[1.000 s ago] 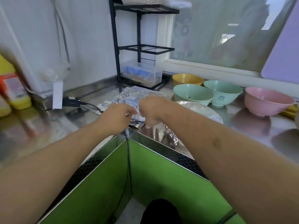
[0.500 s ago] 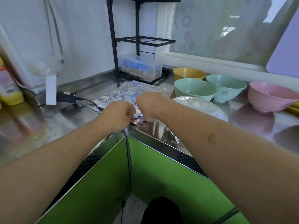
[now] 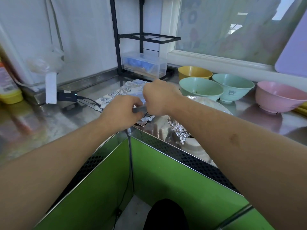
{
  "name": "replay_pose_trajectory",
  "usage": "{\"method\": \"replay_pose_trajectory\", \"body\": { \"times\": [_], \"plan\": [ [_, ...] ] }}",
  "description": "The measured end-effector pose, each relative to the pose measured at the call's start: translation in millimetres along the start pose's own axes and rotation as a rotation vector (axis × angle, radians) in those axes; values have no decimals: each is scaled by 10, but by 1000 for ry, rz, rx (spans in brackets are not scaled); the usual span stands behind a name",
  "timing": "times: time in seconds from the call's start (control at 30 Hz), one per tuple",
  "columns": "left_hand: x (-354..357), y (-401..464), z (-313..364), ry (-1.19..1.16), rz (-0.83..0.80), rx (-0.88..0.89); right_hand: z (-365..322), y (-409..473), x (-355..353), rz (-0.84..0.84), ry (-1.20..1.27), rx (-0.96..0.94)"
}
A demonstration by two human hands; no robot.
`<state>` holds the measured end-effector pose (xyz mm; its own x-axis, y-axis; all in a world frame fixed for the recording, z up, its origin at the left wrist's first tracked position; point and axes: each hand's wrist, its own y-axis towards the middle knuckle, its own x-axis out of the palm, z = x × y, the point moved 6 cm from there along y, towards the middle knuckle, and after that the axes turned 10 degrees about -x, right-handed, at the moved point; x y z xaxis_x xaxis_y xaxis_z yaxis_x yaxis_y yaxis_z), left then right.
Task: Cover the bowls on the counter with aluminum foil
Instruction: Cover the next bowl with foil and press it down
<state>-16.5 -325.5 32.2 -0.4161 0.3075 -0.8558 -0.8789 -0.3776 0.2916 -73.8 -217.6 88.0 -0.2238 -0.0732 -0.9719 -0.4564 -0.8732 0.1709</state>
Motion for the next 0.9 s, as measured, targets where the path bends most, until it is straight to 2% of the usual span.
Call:
{"method": "replay_pose_trajectory", "body": {
  "times": [0.13, 0.3, 0.4, 0.53, 0.57, 0.63, 0.7, 0.77, 0.83, 0.9],
  "plan": [
    [-127, 20, -4, -43, 161, 10, 72, -26, -63, 110, 111, -9],
    [-348, 35, 10, -147, 260, -16, 403, -51, 3, 158, 479, 173],
    [-431, -33, 72, -205, 211, 24, 501, -36, 77, 155, 761, 291],
    [-436, -172, 163, -419, -67, 57, 554, 21, 135, 218, 1126, 430],
    [-455, -168, 127, -504, -74, 27, 549, 17, 127, 241, 1178, 436],
    [-482, -103, -86, -574, 21, -161, 527, -13, 95, 267, 1243, 448],
    [-444, -47, -331, -360, 22, -376, 516, -32, 91, 224, 1111, 428],
    [-314, -41, -485, -139, -138, -493, 455, -49, 56, 118, 813, 333],
    [-277, -33, -540, -117, -186, -540, 387, -51, 51, 64, 614, 244],
    [-279, -18, -579, -81, -176, -576, 350, -63, 65, 35, 565, 190]
  ]
}}
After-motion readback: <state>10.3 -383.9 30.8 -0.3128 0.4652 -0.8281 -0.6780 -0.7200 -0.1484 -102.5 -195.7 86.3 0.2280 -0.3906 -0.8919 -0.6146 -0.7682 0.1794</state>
